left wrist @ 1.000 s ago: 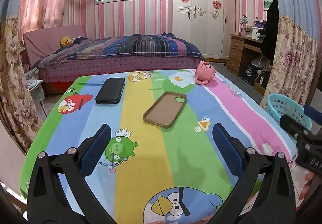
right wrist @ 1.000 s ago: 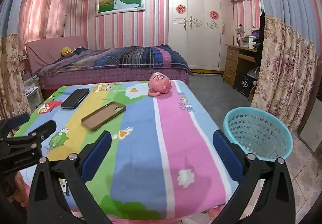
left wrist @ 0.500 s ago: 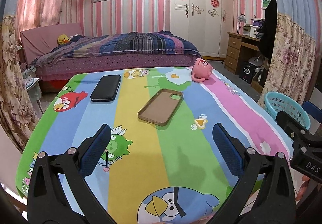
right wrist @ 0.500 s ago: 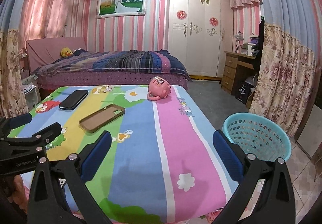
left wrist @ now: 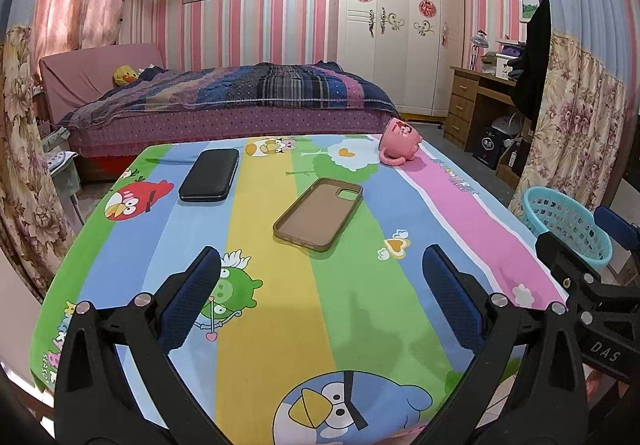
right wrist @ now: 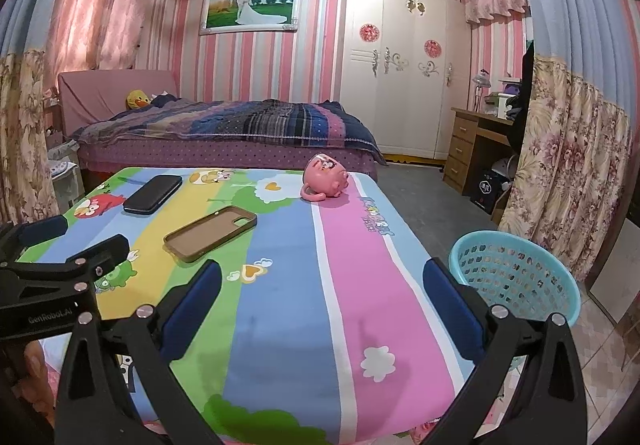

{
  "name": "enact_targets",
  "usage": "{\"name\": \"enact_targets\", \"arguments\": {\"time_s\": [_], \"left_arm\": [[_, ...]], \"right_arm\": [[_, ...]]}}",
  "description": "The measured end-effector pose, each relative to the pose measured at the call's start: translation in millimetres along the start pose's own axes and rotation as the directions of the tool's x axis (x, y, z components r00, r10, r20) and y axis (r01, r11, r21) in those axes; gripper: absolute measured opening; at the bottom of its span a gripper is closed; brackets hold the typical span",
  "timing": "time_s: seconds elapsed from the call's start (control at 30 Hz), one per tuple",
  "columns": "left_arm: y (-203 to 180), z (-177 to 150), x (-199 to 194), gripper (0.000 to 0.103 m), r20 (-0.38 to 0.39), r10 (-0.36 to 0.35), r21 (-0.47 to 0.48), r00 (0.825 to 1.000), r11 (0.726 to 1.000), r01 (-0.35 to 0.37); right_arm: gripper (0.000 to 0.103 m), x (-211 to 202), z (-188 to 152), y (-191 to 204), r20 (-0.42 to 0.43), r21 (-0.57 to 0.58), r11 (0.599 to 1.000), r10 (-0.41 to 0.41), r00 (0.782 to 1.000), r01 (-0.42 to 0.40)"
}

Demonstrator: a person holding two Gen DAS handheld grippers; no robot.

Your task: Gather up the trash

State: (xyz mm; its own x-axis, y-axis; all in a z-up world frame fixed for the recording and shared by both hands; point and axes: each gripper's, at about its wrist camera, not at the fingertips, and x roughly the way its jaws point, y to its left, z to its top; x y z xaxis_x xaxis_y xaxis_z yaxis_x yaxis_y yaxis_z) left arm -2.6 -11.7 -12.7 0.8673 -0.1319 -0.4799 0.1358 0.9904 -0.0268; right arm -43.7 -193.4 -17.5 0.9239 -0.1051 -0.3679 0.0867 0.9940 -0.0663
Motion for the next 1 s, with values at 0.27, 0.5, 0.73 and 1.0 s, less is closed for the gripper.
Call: {"name": "enact_targets", "arguments": {"time_s": [0.27,0.5,0.73,1.0], "left_arm": [[3.6,0.0,-0.8,0.098,0.006,0.014,-0.011,1.0,1.0,-0.014],[3.8,0.2,-1.3,0.098,0.007,0.015,-0.011,1.0,1.0,-0.015],[4.0,1.5,-2.4,0.098,0.011,0.02,-0.012,1.0,1.0,-0.02],[4.5,2.2,-2.7,0.098,0.012,0.023,-0.014,1.0,1.0,-0.023]], "right_arm": [[0.098,1.5,-0.4,2.2,-0.007,-0.006,1.0,-0.003,1.0,0.003],[0.098,1.6,-0.7,3.0,-0.011,-0.008,1.0,-0.006,1.0,0.006],[0.098,2.8,-1.7,2.0,-0.015,0.0,1.0,-0.006,1.0,0.006],[0.098,3.5,-2.6,-0.2,-0.019,0.01,1.0,-0.011,1.0,0.011]]}}
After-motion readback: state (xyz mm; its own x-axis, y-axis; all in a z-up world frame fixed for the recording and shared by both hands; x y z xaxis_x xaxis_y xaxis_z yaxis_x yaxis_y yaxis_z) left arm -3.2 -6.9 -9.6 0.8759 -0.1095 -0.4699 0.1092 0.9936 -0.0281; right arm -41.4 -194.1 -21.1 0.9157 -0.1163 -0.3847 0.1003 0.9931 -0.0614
